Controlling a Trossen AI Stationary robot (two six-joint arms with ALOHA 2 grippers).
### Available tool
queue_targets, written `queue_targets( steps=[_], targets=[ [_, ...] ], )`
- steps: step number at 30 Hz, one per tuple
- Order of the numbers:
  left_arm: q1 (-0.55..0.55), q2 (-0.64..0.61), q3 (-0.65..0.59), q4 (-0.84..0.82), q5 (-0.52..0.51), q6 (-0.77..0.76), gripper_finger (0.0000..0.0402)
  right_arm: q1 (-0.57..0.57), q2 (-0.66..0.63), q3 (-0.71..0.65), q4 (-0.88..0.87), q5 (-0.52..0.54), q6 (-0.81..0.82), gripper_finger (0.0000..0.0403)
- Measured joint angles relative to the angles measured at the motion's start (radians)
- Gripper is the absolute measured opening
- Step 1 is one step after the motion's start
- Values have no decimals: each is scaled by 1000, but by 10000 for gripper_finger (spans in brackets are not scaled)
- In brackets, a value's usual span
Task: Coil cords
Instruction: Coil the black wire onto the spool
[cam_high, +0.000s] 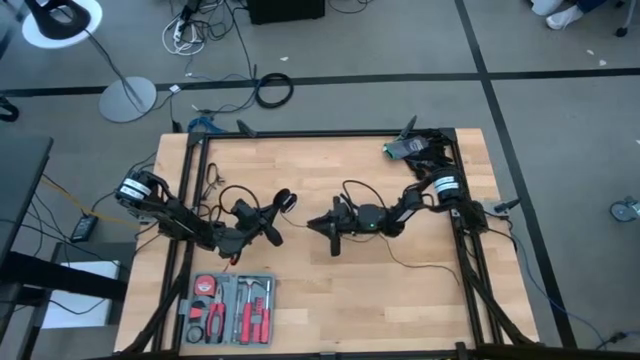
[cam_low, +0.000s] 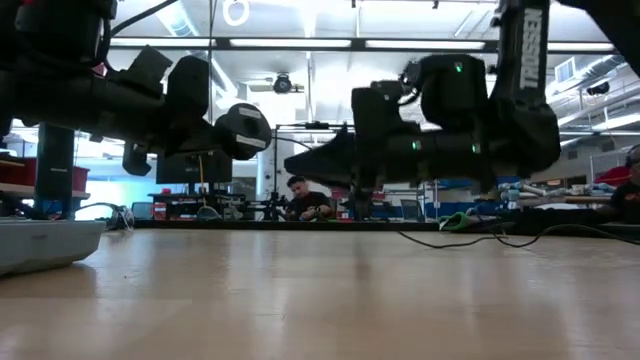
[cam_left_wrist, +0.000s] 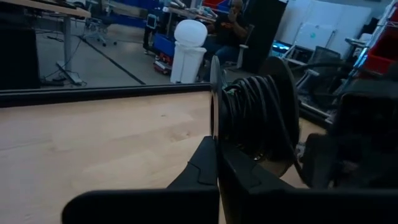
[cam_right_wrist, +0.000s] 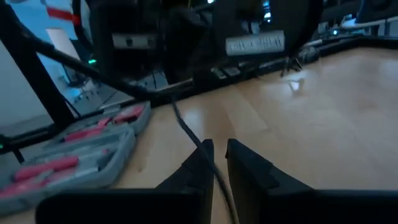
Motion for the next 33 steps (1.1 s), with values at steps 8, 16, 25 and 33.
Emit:
queue_targets(
  steps=[8, 16, 25, 33],
  targets=[
    [0, 0, 0, 1, 46, 1, 0, -9, -7, -9, 7, -10, -56, 59],
    [0, 0, 0, -8, 52, 2, 0, -48, -91, -24, -243, -14, -52, 128],
    [0, 0, 0, -20, 53, 2, 0, -56, -203, -31, -355, -85, -88, 184],
    [0, 0, 0, -25, 53, 2, 0, -62, -292, -31, -515, -85, -88, 171]
  ],
)
